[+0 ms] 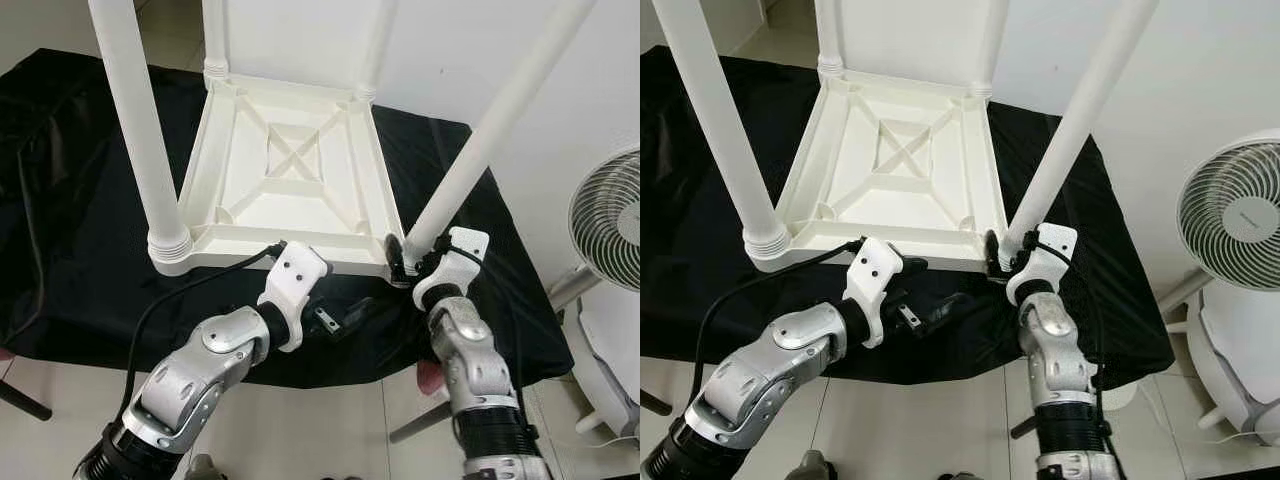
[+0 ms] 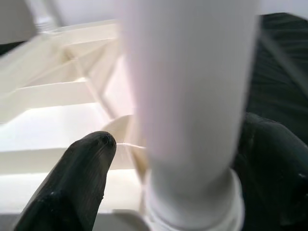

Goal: Building children table

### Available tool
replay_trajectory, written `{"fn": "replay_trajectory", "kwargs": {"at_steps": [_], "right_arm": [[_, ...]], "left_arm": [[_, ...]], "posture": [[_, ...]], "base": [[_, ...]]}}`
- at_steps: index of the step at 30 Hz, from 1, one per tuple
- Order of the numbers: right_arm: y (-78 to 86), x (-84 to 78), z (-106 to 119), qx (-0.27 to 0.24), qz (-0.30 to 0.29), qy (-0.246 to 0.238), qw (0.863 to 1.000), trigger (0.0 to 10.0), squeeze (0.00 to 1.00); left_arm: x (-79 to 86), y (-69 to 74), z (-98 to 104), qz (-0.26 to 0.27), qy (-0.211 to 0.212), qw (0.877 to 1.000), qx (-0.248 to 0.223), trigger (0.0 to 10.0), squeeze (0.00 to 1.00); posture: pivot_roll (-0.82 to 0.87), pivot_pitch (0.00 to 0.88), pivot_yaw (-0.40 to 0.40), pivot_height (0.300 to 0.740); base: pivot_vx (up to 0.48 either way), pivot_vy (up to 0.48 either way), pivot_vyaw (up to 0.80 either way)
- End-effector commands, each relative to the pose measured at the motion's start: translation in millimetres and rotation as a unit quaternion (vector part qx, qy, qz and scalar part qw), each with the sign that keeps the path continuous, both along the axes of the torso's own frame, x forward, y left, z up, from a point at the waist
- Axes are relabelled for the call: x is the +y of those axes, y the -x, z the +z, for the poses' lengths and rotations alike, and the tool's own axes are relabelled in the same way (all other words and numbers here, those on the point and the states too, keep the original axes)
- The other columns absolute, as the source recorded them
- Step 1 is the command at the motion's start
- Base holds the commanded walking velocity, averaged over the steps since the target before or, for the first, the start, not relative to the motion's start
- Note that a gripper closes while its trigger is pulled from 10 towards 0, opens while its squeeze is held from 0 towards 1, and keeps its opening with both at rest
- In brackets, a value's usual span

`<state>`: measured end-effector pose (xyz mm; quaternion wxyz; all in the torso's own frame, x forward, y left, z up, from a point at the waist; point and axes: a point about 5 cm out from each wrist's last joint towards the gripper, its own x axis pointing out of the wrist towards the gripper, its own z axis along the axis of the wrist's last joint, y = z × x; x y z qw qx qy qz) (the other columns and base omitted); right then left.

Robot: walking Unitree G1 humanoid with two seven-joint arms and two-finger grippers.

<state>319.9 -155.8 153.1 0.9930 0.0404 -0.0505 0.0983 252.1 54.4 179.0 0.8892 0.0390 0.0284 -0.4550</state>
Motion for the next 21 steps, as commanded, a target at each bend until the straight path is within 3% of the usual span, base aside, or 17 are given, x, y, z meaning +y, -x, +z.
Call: {"fn": "replay_trajectory", "kwargs": {"at_steps": [1, 7, 8, 11, 17, 21], "right_arm": [[-0.2, -5.7, 0, -0.006, 0.046, 0.011, 0.999, 10.0, 0.0], [-4.0, -20.4, 4, -0.016, 0.117, 0.051, 0.992, 10.0, 0.0], [-6.8, -29.5, 7, -0.018, 0.152, 0.079, 0.985, 10.0, 0.0], [-7.6, -31.6, 7, -0.018, 0.162, 0.085, 0.983, 10.0, 0.0], [-15.4, -35.6, 5, 0.013, 0.241, 0.137, 0.961, 10.0, 0.0], [-19.1, -35.8, 2, 0.023, 0.243, 0.132, 0.961, 9.6, 0.0]], "left_arm": [[-2.9, 3.3, -2, -0.026, -0.004, 1.0, 0.003, 10.0, 0.0], [-2.1, 3.1, -2, -0.028, -0.005, 1.0, 0.002, 10.0, 0.0], [-1.5, 2.8, -1, -0.028, -0.006, 1.0, 0.003, 10.0, 0.0], [-1.4, 2.6, -1, -0.029, -0.007, 1.0, 0.003, 10.0, 0.0], [0.4, 5.4, -1, -0.029, -0.008, 1.0, 0.007, 10.0, 0.0], [1.5, 7.0, -2, -0.024, -0.008, 1.0, 0.01, 10.0, 0.0]], "posture": [[0.1, 0.08, -0.136, 0.74], [0.1, 0.08, -0.136, 0.74], [0.11, 0.082, -0.124, 0.74], [0.11, 0.082, -0.124, 0.74], [0.12, 0.112, -0.112, 0.74], [0.13, 0.122, -0.114, 0.74]], "base": [[0.0, 0.0, 0.0], [0.0, 0.0, 0.0], [0.0, 0.0, 0.0], [0.0, 0.0, 0.0], [0.0, 0.0, 0.0], [0.0, 0.0, 0.0]]}}
